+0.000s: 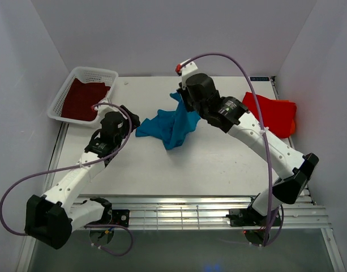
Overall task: Fold and stack the t-shirts
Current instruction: Move the tshirt to the center of the board, then flatten the tshirt out
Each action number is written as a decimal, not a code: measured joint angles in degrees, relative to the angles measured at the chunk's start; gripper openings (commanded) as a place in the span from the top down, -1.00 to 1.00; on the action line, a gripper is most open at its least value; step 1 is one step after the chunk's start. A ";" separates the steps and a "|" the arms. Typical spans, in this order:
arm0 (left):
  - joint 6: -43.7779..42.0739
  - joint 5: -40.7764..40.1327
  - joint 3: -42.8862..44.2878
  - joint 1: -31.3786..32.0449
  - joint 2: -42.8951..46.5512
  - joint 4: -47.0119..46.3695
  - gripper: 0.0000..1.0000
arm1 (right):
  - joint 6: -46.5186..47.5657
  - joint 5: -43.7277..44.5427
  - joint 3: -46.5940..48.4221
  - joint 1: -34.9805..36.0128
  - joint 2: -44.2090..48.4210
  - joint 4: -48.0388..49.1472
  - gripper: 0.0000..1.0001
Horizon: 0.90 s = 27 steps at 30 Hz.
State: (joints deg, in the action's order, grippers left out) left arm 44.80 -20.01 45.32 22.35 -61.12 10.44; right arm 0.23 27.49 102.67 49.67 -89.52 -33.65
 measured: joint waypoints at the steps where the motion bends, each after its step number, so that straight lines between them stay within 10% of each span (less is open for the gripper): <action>1: -0.92 0.70 0.07 0.46 -2.27 -1.60 -0.53 | -0.52 0.33 -2.47 0.00 0.48 -0.09 0.85; 16: -14.16 0.31 25.24 7.48 -50.84 -3.34 -0.47 | -20.65 7.82 -31.17 0.22 23.28 -12.48 0.84; 27: -8.85 -7.93 16.72 9.20 -45.59 1.64 -0.45 | -36.00 1.01 -51.25 1.18 20.63 -16.28 0.85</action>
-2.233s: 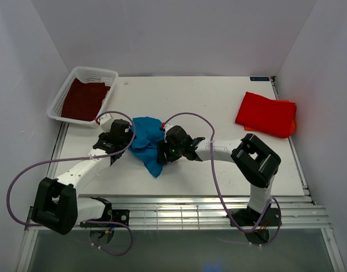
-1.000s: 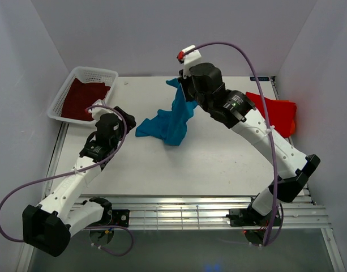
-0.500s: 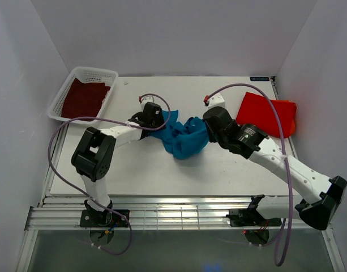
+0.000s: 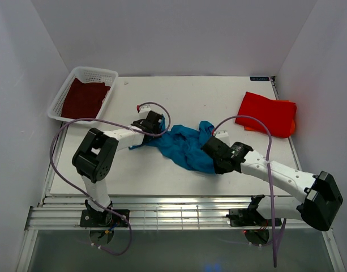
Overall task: Fold and stack the t-shirts
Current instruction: Flatten the tshirt out
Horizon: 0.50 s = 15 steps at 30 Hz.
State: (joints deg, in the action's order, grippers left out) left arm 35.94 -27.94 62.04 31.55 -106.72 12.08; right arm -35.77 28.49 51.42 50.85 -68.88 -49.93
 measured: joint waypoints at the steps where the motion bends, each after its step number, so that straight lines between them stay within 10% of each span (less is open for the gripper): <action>1: 0.63 -0.39 -1.55 0.17 1.42 1.07 -0.46 | -1.36 -1.05 -2.45 0.52 0.02 -0.28 0.85; 5: 3.67 -1.40 -5.84 0.92 6.23 5.44 -0.47 | -5.73 -4.07 -8.44 3.10 1.36 -1.27 0.76; 15: 3.89 -6.34 -2.27 3.39 17.53 14.99 -0.53 | -7.61 0.11 -3.06 4.13 6.91 -3.48 -0.40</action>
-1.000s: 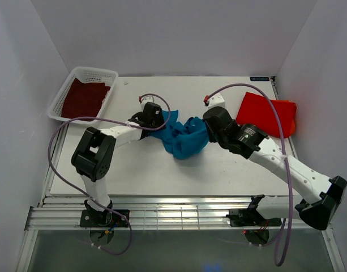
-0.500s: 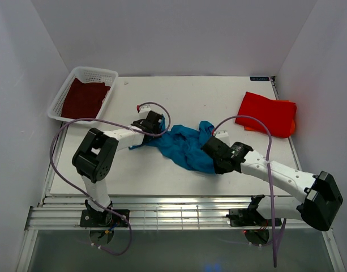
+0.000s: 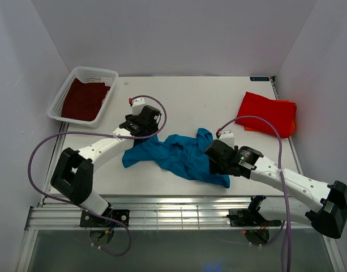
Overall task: Fold and stack the t-shirts
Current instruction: Flatten the tshirt out
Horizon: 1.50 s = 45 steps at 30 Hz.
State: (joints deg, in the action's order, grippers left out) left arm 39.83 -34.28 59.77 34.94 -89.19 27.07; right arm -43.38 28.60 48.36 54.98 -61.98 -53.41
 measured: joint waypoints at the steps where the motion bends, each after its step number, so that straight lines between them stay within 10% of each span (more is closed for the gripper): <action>1: -1.42 -0.76 1.38 0.00 0.44 -1.66 -0.53 | 0.61 1.11 1.09 0.00 0.00 0.70 -0.41; 7: -9.01 -1.70 12.24 -0.94 -8.63 -9.20 -0.05 | 3.76 4.79 3.45 0.00 -2.34 6.21 -0.37; 15: -13.51 0.07 16.57 -1.38 -27.93 -12.07 0.01 | 6.23 6.69 2.56 -0.35 -4.74 11.80 -0.35; 23: -13.90 0.87 17.27 -1.84 -28.02 -11.87 0.07 | 7.41 7.41 1.14 -1.77 -3.76 14.25 -0.34; 27: -13.57 0.63 17.31 -1.99 -28.50 -12.02 0.73 | 8.11 7.41 -0.72 -3.48 -3.54 15.87 -0.32; 32: -13.03 0.11 17.31 -2.14 -28.50 -11.15 0.97 | 12.13 6.32 -4.59 -9.22 -3.96 22.95 -0.29; 45: -9.99 -3.74 13.55 -3.52 -22.21 -5.20 1.00 | 23.61 -8.59 -6.10 -16.87 -12.39 43.32 -0.15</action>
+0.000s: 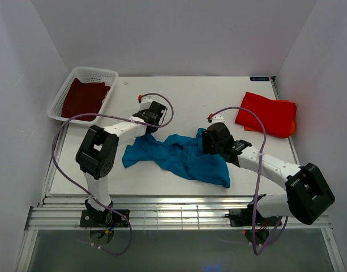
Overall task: Fold and stack the t-shirts
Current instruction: Flatten the tshirt out
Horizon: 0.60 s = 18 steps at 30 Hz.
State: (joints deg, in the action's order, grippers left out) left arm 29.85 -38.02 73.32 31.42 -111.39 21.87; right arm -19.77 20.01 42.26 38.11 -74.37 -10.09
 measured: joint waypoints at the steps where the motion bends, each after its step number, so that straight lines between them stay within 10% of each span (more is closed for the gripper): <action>1: 0.37 -0.50 -0.57 -0.35 1.88 0.90 1.00 | 0.44 -1.07 0.02 0.00 -0.35 0.92 -0.12; 18: 2.12 -5.92 -3.76 -3.48 20.90 5.33 1.00 | 1.40 -6.69 -0.35 0.66 -3.67 3.04 0.06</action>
State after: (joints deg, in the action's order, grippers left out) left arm 31.97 -43.94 69.56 27.94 -90.50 27.20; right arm -18.37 13.32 41.91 38.76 -78.04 -7.05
